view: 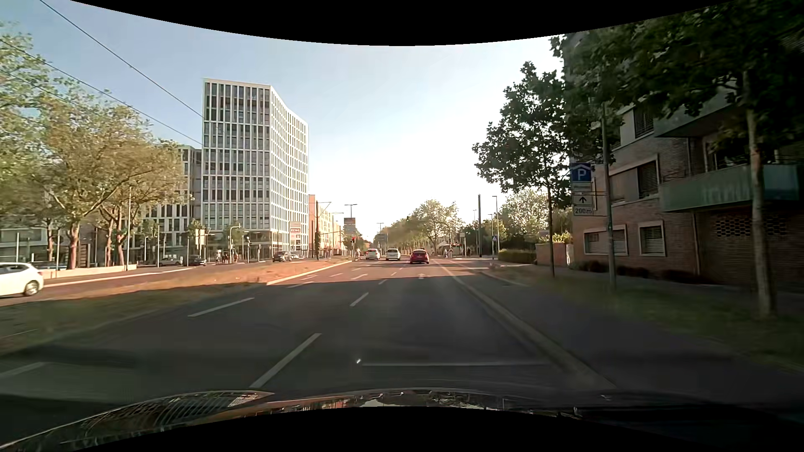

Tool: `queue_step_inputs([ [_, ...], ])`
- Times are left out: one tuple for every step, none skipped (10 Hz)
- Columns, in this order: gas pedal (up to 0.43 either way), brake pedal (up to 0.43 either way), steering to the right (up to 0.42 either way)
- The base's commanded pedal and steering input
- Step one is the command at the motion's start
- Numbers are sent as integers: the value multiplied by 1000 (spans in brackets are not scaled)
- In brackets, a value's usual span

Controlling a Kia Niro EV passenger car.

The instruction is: Follow the waypoints while adhering to traffic rules and regulations

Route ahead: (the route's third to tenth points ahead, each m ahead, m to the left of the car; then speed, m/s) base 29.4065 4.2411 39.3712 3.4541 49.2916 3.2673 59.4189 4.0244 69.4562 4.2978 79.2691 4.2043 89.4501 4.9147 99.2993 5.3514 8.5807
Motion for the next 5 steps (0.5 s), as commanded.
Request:
queue_step_inputs([
  [0,18,14],
  [0,37,13],
  [0,37,13],
  [0,43,12],
  [0,43,12],
])
